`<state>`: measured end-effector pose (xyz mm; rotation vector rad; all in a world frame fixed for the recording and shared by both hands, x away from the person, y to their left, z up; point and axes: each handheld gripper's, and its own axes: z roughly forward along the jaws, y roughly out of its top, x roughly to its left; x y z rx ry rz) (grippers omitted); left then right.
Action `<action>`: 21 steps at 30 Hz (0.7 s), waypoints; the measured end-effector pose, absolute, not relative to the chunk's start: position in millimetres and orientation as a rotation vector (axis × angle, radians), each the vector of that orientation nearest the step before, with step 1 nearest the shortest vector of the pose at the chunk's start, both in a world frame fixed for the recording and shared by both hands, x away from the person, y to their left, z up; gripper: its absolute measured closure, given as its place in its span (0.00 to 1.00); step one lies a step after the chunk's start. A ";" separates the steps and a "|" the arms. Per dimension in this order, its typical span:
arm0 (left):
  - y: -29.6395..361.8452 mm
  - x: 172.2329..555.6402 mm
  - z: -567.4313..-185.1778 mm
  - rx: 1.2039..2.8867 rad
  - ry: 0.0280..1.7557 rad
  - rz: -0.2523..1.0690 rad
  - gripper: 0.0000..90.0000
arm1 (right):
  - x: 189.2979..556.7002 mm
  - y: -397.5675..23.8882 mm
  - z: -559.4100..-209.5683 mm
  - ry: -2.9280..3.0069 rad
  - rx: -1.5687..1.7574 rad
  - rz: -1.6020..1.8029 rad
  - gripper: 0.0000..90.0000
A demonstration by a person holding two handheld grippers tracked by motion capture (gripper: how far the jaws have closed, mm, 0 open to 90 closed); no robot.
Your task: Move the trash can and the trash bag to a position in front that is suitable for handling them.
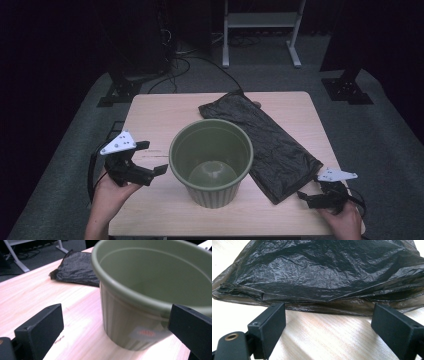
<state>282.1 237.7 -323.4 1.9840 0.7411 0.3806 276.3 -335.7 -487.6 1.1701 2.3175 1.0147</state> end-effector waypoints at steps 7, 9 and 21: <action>242.4 272.2 -350.3 1.980 0.729 0.390 0.00 | 276.3 -335.7 -487.6 2.317 1.170 1.015 0.12; 242.6 271.9 -359.7 1.989 0.731 0.385 0.00 | 276.3 -335.7 -487.6 2.317 1.171 1.015 0.12; 238.1 276.5 -413.9 2.033 0.743 0.358 0.00 | 276.3 -335.7 -487.6 2.318 1.170 1.015 0.12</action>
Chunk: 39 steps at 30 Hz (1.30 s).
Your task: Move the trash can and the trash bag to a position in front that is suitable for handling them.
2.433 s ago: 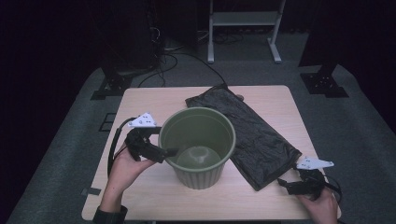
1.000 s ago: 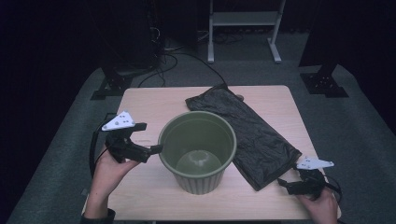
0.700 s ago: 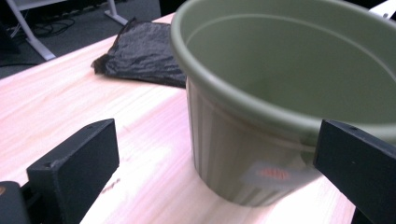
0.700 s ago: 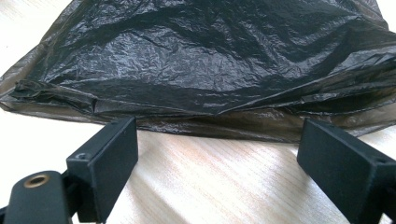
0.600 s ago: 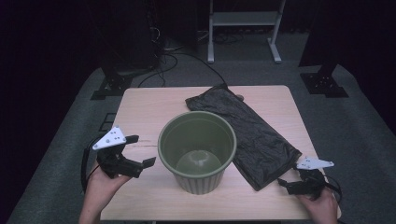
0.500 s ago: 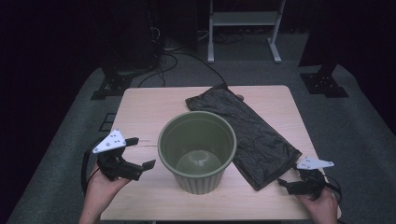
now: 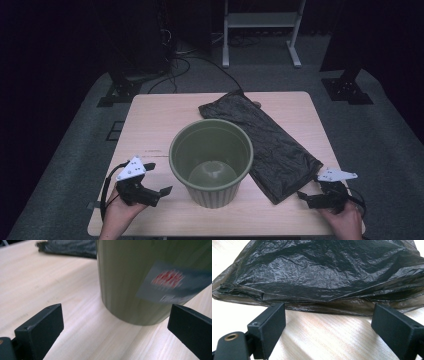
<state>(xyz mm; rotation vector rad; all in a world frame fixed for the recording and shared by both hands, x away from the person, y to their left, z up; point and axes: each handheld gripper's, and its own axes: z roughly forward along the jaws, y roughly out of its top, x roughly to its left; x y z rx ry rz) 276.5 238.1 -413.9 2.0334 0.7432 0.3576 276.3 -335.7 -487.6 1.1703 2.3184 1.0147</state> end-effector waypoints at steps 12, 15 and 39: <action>238.9 284.2 -455.5 2.035 0.798 0.362 0.00 | 276.3 -335.7 -487.6 2.319 1.170 1.015 0.12; 239.0 286.9 -463.7 2.057 0.824 0.361 0.00 | 276.3 -335.7 -487.6 2.319 1.170 1.015 0.12; 226.3 291.0 -483.5 2.219 0.862 0.373 0.00 | 275.9 -336.3 -487.5 2.311 1.182 1.011 0.11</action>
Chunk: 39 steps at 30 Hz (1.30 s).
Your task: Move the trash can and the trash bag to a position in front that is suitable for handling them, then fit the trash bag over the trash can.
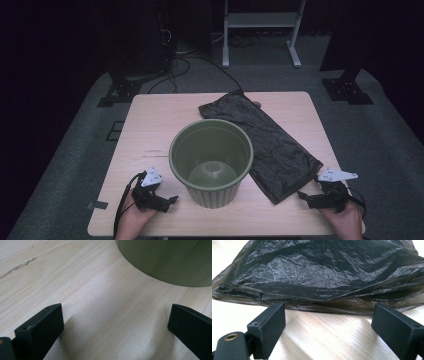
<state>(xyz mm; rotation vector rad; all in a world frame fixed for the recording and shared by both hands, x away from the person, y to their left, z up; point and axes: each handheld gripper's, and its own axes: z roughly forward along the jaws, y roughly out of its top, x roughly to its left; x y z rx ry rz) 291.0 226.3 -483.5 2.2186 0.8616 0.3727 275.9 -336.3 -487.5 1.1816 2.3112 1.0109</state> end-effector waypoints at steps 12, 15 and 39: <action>226.2 291.0 -483.5 2.219 0.861 0.372 0.00 | 270.1 -340.6 -475.7 2.231 1.219 1.006 0.11; 226.2 291.0 -483.5 2.219 0.861 0.372 0.00 | 271.9 -339.9 -469.9 2.225 1.213 1.014 0.11; 226.2 291.0 -483.5 2.218 0.861 0.372 0.00 | 330.6 -300.6 -470.8 2.313 1.170 1.027 0.12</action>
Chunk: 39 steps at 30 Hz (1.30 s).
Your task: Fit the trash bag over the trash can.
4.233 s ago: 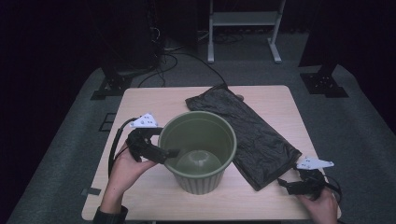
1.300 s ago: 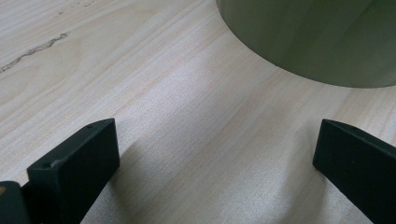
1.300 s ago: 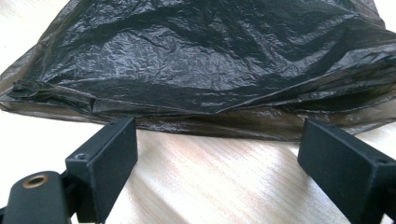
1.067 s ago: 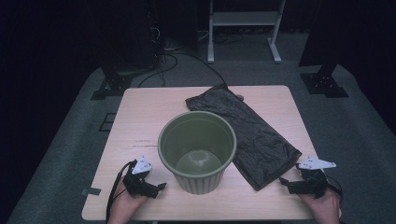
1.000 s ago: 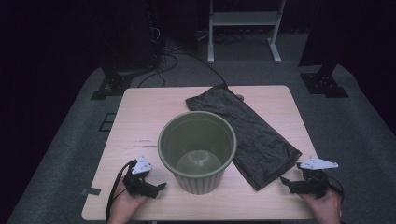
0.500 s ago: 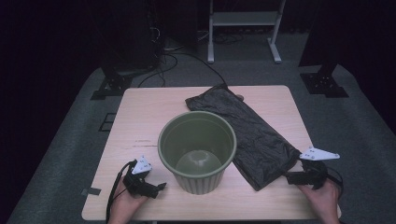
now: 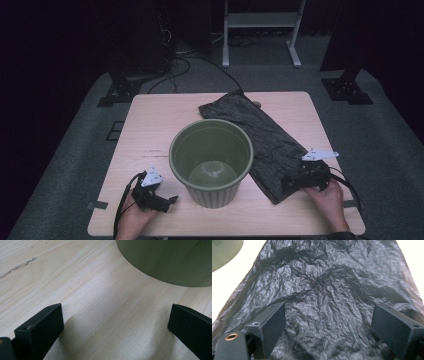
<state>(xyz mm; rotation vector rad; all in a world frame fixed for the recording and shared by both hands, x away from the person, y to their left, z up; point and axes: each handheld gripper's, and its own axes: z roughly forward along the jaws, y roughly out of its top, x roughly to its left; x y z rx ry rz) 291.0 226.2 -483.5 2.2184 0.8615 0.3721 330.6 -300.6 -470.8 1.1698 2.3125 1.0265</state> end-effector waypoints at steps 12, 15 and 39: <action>226.2 291.0 -483.5 2.219 0.861 0.372 0.00 | 335.0 -295.4 -478.9 2.376 1.150 0.982 0.36; 226.3 291.0 -483.5 2.219 0.861 0.372 0.00 | 332.3 -295.2 -478.1 2.376 1.137 0.995 0.50; 226.3 291.0 -483.5 2.219 0.861 0.372 0.00 | 288.8 -297.1 -467.8 2.454 1.153 1.031 0.99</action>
